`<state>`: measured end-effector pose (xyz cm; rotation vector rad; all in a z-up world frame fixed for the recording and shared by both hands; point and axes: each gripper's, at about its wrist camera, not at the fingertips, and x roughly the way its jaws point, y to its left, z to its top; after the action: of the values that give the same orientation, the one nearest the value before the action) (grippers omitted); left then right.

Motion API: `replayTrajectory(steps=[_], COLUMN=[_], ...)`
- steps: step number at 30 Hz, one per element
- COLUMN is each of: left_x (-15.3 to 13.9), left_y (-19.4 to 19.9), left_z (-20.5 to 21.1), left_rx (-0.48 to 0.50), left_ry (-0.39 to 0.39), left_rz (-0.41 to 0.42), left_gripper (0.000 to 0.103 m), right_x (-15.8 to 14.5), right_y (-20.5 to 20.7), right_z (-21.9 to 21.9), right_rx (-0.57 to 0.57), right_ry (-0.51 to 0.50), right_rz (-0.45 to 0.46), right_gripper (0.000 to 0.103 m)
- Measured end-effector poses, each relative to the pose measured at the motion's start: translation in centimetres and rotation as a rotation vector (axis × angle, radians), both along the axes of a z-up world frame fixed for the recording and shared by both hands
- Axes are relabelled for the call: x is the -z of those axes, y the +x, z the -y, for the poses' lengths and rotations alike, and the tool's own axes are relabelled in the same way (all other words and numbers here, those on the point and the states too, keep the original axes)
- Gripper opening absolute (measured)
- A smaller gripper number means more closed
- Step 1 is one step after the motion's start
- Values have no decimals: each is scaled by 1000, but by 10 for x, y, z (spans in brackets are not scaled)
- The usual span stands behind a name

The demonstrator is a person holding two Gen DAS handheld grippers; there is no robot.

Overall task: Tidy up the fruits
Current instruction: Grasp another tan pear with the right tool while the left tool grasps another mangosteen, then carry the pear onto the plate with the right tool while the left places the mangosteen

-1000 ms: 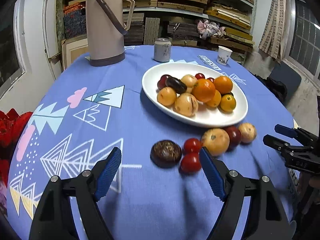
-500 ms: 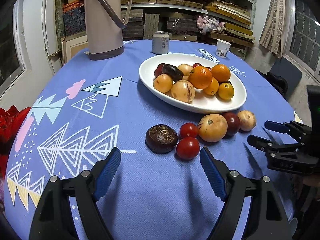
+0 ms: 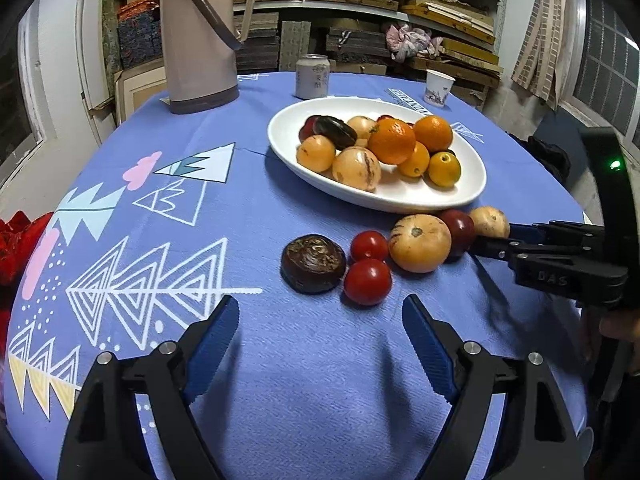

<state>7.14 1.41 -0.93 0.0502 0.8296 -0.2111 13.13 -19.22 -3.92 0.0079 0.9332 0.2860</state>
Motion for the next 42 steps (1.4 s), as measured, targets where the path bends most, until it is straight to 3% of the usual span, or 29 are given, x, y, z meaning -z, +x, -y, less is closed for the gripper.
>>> replayTrajectory(steps=[7,16,20,23,27,35,38,42], left_x=[6,2,14,19,20,21,21,20], left_y=[7,17,24,31,46,53,53,53], left_z=[1,-26,-23,-19,-10,-7,-6,-5], left_rx=[9,-21,9,20,51,80,69,70], left_ry=[-13,-35,-8,15,52,14,28,21], left_rz=[-12,-19,-62,-78,-87,-104,-98,-101], left_gripper=[84,84,74,60,58,56,41,42], right_x=[-1,6,6,6,6,7,7,8], right_y=[-33,-42,-42,-43,-42,-41,-41,-42], right_z=[23,28,29,28,28,32,32,33], right_rx=[14,-1,0,-4,-8,-9,-8,-9], right_ry=[129,173,187,187,190,223,230,240], right_rz=[15,21,23,24,24,18,18,17], right_gripper=[43,43,43,43,43,43,43,44])
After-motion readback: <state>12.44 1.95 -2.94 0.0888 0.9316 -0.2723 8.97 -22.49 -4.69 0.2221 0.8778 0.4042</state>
